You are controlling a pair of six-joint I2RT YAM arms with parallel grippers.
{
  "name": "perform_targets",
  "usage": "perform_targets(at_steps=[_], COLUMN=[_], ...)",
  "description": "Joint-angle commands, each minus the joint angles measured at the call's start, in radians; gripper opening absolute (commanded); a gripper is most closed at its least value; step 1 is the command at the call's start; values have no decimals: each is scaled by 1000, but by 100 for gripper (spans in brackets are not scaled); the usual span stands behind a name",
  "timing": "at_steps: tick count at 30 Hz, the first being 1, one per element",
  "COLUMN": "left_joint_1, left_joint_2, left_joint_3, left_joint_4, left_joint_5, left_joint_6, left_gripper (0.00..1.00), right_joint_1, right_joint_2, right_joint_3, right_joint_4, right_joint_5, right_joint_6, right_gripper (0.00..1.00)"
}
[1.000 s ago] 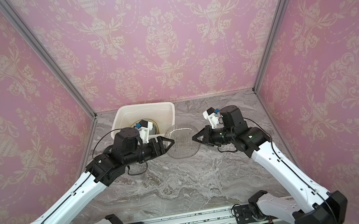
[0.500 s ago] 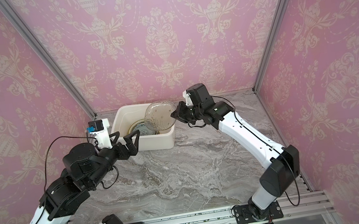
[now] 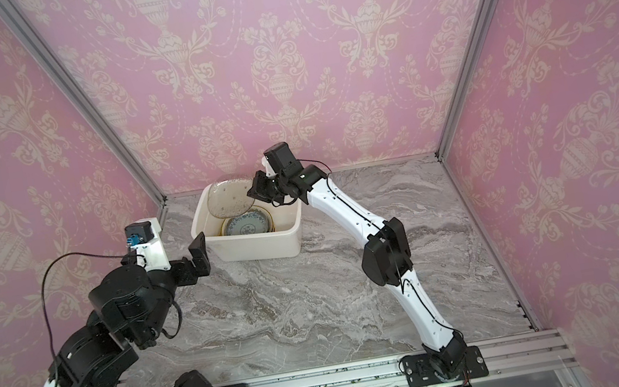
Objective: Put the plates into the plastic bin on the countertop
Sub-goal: 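Carry the glass plate into the bin and lower it onto the stack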
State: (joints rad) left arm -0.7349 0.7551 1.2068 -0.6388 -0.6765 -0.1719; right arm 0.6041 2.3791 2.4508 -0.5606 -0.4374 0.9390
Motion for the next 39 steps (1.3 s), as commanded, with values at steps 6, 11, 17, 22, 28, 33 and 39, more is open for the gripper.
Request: perform_targets(at_steps=[6, 11, 17, 22, 28, 33, 39], left_joint_1=[5, 6, 6, 8, 8, 9, 14], left_joint_2=[75, 116, 142, 144, 143, 134, 121], left_joint_3=[-1, 4, 13, 5, -4, -9, -7], left_joint_4=[-15, 8, 12, 11, 11, 16, 14], left_joint_5=[-56, -36, -35, -36, -42, -52, -62], left_joint_6=[55, 48, 57, 65, 74, 81, 94], left_gripper=[99, 99, 99, 99, 99, 99, 99], right_joint_1=[6, 5, 5, 5, 5, 5, 5], right_joint_2=[96, 151, 211, 237, 257, 258, 248], right_joint_3=[13, 16, 18, 18, 35, 36, 36], right_joint_4=[96, 148, 157, 174, 157, 149, 137], right_joint_5=[-80, -68, -32, -6, 21, 42, 57], right_joint_6=[-20, 6, 0, 17, 14, 12, 1], right_gripper=[0, 0, 0, 0, 7, 13, 22])
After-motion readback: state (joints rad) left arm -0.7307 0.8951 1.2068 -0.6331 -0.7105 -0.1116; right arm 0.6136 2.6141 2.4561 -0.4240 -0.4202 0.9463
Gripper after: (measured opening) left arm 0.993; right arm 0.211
